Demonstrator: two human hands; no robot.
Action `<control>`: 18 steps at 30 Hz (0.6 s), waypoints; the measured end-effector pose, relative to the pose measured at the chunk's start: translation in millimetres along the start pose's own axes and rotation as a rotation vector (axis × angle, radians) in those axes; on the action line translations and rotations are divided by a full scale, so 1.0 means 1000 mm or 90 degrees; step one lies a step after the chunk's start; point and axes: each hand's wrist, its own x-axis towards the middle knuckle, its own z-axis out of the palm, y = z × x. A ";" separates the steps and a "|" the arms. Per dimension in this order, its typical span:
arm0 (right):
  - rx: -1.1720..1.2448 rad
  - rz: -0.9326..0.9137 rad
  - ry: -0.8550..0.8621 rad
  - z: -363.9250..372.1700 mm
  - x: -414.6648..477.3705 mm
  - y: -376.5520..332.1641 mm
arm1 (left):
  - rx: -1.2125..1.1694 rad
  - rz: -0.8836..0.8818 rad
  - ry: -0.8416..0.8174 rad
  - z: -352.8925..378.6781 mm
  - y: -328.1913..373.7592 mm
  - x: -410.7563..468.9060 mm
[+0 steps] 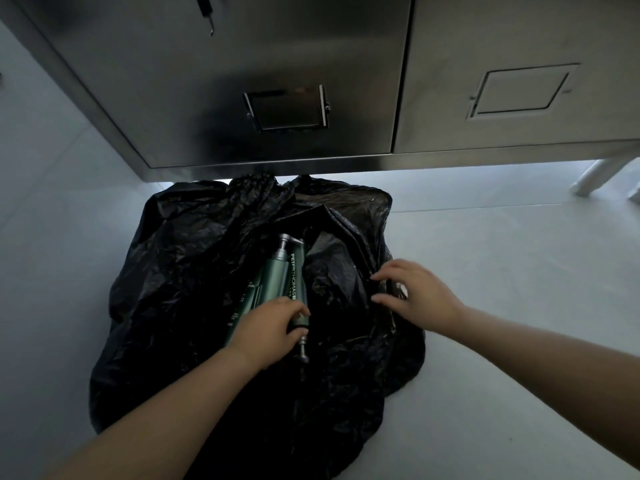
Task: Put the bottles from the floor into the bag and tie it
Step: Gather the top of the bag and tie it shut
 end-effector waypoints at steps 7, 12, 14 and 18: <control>-0.001 0.239 0.078 0.010 0.039 0.013 | 0.136 0.006 0.002 -0.073 -0.019 0.022; -0.031 0.266 0.096 0.027 0.039 0.013 | 0.177 0.040 0.018 -0.100 -0.029 0.019; -0.058 0.293 0.069 0.030 0.035 0.016 | 0.136 0.045 0.051 -0.100 -0.031 0.017; -0.078 0.325 0.023 0.027 0.029 0.021 | 0.038 0.028 0.097 -0.093 -0.033 0.015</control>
